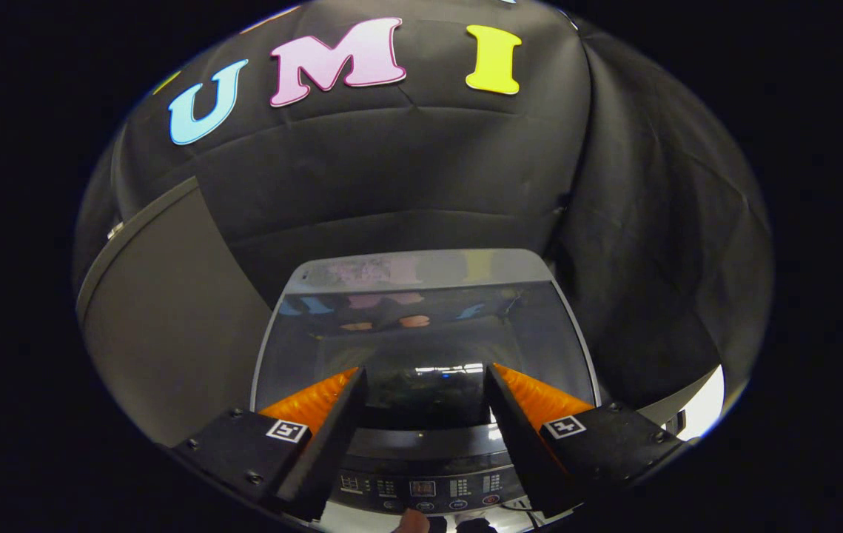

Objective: Put the clothes into the washing machine and then close the washing machine lid.

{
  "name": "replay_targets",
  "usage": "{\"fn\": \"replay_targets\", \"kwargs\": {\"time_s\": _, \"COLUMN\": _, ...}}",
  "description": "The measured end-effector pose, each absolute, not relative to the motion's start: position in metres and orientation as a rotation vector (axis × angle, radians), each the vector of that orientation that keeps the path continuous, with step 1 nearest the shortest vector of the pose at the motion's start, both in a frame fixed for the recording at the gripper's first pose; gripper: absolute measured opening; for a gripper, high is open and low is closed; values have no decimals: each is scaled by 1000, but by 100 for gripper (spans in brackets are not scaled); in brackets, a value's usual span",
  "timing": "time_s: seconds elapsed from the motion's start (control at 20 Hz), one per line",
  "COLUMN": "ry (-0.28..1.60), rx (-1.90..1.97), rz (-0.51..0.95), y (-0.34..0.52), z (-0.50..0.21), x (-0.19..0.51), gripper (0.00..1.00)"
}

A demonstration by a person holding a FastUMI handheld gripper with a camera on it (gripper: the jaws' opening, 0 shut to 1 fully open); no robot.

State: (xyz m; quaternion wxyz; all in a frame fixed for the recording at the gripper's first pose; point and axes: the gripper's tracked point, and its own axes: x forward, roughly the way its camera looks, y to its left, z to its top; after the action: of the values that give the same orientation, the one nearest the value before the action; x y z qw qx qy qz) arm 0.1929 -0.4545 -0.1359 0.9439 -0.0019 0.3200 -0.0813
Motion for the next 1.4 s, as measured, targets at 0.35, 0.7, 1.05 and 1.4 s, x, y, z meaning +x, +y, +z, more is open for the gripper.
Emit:
{"fn": "replay_targets", "kwargs": {"time_s": 0.35, "ry": 656, "rx": 13, "rz": -138, "y": -446, "z": -125, "x": 170, "gripper": 99}}
{"fn": "replay_targets", "kwargs": {"time_s": 0.7, "ry": 371, "rx": -14, "rz": -86, "y": -432, "z": 12, "x": 149, "gripper": 99}}
{"fn": "replay_targets", "kwargs": {"time_s": 1.05, "ry": 83, "rx": -23, "rz": -77, "y": -403, "z": 120, "x": 126, "gripper": 99}}
{"fn": "replay_targets", "kwargs": {"time_s": 1.4, "ry": -81, "rx": -5, "rz": -91, "y": -395, "z": 182, "x": 92, "gripper": 99}}
